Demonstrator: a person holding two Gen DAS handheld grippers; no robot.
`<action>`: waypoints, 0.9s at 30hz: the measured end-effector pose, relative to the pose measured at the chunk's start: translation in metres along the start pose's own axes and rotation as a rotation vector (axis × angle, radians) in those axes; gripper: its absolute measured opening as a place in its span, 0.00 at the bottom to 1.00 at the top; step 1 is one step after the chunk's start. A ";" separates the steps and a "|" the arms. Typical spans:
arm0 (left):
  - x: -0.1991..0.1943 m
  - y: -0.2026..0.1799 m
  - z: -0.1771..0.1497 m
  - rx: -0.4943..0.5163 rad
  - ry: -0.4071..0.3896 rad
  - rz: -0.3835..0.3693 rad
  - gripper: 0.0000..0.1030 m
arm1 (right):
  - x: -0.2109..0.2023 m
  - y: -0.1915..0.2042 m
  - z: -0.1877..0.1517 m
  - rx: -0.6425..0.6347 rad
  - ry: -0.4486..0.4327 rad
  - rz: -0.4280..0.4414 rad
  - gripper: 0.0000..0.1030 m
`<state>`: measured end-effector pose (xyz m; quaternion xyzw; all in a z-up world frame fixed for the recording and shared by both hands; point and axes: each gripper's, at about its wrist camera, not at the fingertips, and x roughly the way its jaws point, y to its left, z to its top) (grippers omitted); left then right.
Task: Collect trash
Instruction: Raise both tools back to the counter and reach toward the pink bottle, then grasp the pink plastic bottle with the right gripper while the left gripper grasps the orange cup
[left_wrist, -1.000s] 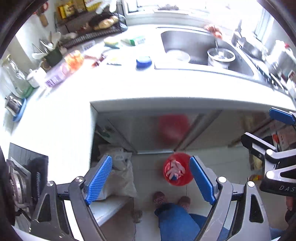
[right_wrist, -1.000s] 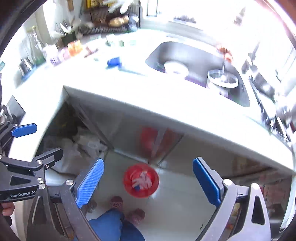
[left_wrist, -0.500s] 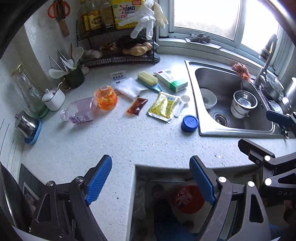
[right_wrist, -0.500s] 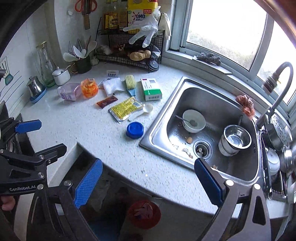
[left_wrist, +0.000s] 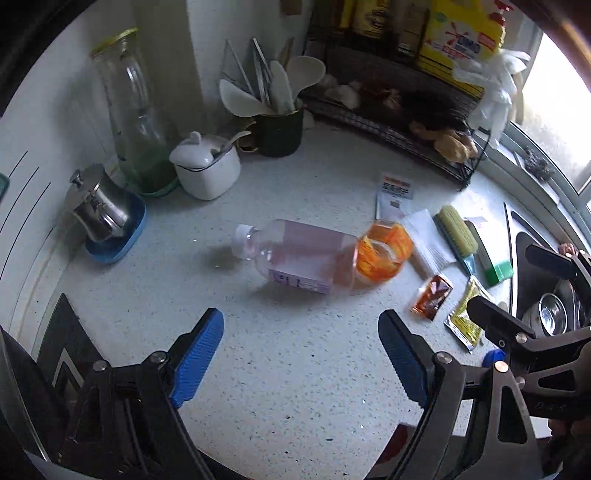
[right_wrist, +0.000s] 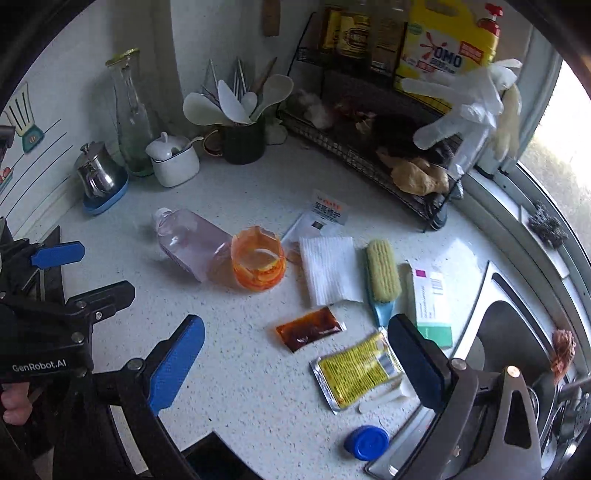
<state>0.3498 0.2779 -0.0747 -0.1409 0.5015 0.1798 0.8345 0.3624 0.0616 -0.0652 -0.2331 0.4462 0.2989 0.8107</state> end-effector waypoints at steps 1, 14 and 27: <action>0.002 0.009 0.003 -0.020 -0.001 0.011 0.82 | 0.008 0.006 0.009 -0.021 0.006 0.015 0.97; 0.060 0.082 -0.003 -0.235 0.115 0.137 0.82 | 0.108 0.074 0.064 -0.371 0.151 0.185 0.97; 0.095 0.103 -0.020 -0.296 0.198 0.194 0.82 | 0.171 0.116 0.071 -0.516 0.292 0.276 0.80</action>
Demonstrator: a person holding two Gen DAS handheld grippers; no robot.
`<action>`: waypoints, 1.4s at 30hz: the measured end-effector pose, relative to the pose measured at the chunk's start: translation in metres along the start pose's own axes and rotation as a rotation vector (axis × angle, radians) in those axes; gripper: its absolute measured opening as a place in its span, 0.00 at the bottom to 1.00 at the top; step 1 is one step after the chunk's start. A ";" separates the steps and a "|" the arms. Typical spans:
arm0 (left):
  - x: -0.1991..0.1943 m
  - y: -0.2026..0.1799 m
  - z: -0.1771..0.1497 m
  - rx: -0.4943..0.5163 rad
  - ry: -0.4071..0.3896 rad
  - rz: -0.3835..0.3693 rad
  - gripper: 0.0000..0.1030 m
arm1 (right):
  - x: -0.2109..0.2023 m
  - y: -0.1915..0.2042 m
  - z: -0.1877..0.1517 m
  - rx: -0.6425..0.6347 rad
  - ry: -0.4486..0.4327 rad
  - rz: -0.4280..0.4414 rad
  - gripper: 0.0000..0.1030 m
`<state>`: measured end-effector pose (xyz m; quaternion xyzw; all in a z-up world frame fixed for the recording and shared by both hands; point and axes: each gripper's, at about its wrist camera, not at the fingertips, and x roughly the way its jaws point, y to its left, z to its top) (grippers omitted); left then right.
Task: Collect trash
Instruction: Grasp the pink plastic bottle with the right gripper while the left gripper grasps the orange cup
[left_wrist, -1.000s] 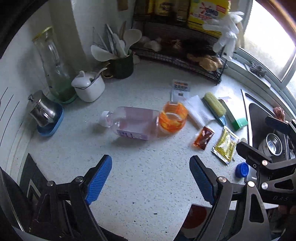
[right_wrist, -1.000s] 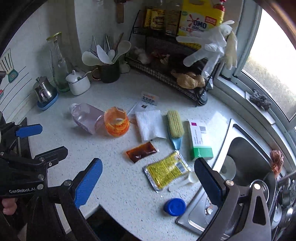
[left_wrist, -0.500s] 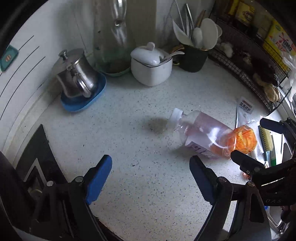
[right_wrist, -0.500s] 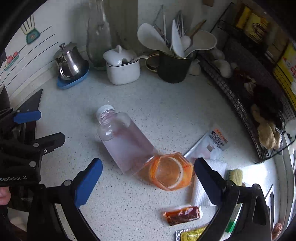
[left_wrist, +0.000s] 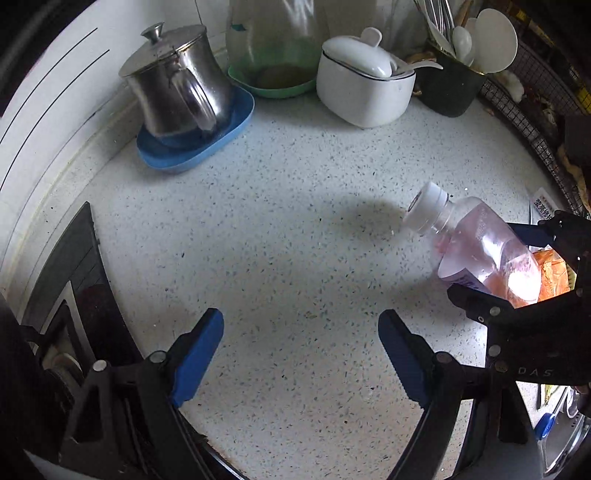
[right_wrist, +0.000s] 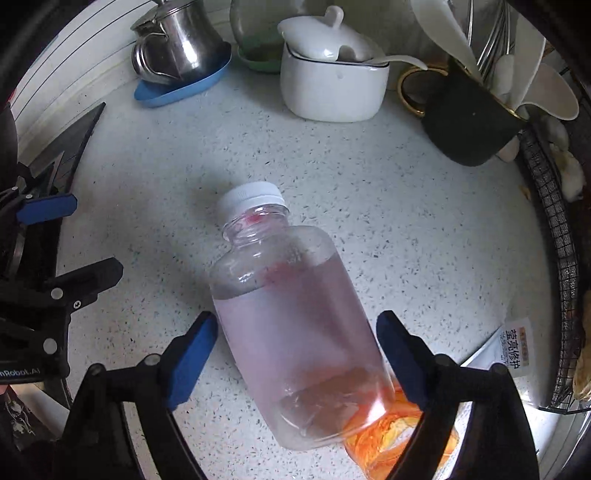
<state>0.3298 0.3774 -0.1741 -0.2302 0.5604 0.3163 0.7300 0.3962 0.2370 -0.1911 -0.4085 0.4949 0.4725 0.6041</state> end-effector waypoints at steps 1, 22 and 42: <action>0.000 0.000 -0.002 0.001 -0.003 0.011 0.82 | 0.002 0.001 0.000 0.006 0.006 0.000 0.79; -0.090 -0.059 -0.034 0.247 -0.164 -0.191 0.82 | -0.119 -0.010 -0.104 0.391 -0.295 -0.016 0.65; -0.021 -0.205 -0.003 0.552 0.007 -0.328 0.82 | -0.121 -0.082 -0.207 0.782 -0.267 -0.210 0.65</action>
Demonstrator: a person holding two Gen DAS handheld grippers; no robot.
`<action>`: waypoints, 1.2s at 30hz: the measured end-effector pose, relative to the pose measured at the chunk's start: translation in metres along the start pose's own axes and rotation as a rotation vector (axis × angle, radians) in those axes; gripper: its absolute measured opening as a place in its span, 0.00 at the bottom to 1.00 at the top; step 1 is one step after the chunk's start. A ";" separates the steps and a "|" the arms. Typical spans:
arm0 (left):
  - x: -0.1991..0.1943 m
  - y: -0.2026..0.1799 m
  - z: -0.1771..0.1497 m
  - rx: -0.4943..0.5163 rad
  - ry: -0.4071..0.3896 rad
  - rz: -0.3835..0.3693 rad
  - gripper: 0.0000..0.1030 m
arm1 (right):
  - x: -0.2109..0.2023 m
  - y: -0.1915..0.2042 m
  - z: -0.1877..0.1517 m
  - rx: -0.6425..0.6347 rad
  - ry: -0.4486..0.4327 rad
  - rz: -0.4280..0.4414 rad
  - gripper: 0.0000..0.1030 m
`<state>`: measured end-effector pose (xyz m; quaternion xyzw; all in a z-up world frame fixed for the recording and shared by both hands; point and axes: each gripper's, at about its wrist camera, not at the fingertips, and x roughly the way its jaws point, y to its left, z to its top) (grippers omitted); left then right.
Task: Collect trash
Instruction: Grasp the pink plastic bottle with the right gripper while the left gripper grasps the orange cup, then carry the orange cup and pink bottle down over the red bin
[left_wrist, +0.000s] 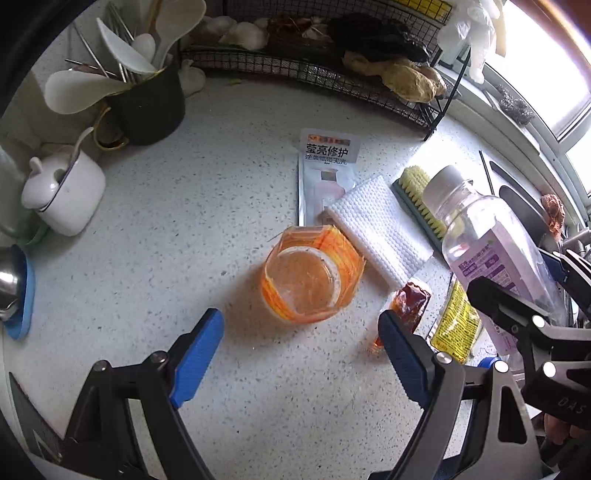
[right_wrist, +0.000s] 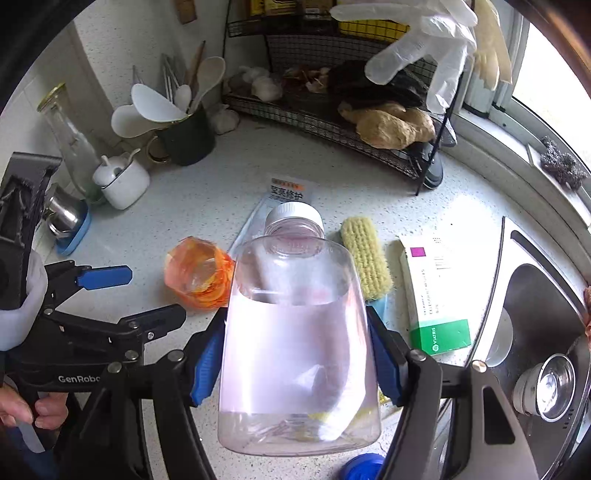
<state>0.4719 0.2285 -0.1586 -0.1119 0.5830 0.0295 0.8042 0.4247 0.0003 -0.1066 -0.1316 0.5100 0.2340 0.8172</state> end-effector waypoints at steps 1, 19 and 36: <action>0.008 0.000 0.004 0.006 0.014 0.002 0.82 | 0.002 -0.002 0.000 0.008 0.005 -0.005 0.65; 0.017 -0.017 0.000 0.070 -0.050 0.032 0.63 | 0.000 -0.010 -0.016 0.043 0.013 -0.006 0.65; -0.102 -0.110 -0.113 0.153 -0.210 0.013 0.63 | -0.122 -0.025 -0.133 0.094 -0.132 -0.060 0.65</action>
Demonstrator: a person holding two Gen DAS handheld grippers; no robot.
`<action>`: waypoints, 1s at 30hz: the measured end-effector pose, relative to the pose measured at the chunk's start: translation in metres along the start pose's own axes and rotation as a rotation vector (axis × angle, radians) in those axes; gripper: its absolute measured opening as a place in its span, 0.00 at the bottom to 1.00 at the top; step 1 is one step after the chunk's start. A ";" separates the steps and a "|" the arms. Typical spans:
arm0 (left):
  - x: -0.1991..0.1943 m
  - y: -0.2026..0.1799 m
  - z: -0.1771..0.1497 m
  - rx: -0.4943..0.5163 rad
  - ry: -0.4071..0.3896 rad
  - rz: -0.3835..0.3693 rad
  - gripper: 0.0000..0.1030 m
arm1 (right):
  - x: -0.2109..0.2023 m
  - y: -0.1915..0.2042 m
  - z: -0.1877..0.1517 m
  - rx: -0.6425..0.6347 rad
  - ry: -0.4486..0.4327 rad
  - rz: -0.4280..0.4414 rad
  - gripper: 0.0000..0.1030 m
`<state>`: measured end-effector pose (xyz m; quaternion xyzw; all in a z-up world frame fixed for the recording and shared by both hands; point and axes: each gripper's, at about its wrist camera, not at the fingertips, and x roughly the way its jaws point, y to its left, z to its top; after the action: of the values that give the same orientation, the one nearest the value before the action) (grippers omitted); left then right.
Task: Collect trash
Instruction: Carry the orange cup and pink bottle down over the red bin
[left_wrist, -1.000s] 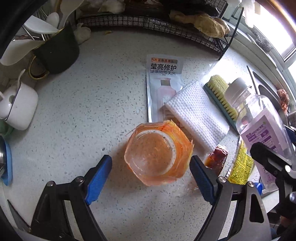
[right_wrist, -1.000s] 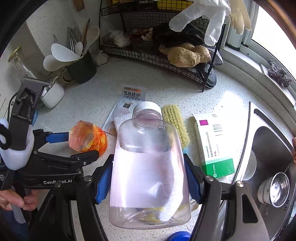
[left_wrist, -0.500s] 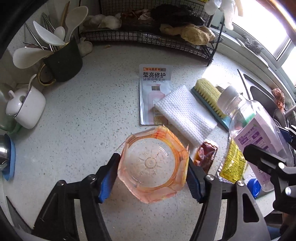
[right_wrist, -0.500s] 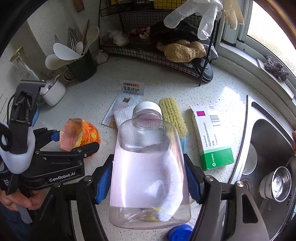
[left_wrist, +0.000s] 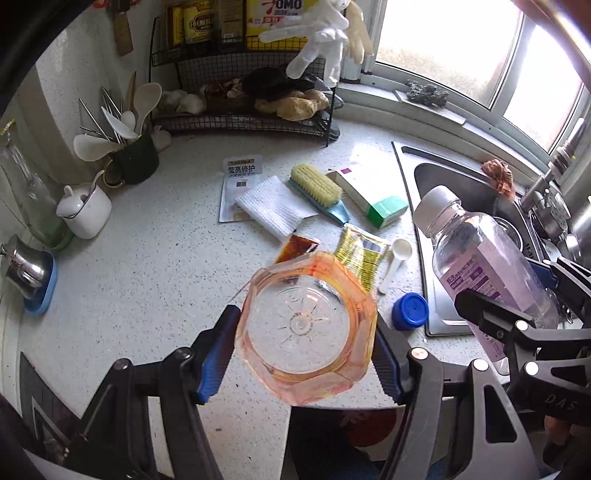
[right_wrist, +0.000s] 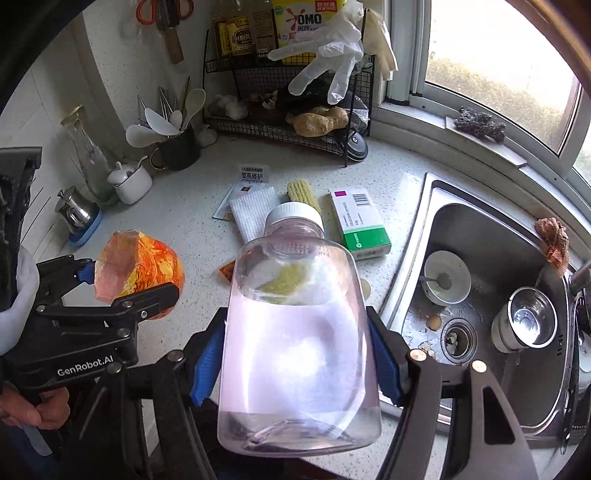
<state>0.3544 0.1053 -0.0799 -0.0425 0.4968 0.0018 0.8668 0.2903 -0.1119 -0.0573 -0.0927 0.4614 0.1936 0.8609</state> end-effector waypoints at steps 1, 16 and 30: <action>-0.007 -0.009 -0.007 0.002 -0.006 -0.004 0.63 | -0.008 -0.003 -0.009 0.007 -0.007 -0.005 0.65; -0.081 -0.133 -0.136 0.151 -0.002 -0.081 0.63 | -0.108 -0.042 -0.156 0.131 -0.043 -0.067 0.65; -0.029 -0.193 -0.218 0.269 0.190 -0.144 0.63 | -0.088 -0.067 -0.256 0.318 0.076 -0.097 0.65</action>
<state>0.1608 -0.1020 -0.1501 0.0383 0.5679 -0.1306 0.8117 0.0800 -0.2811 -0.1284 0.0150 0.5135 0.0726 0.8549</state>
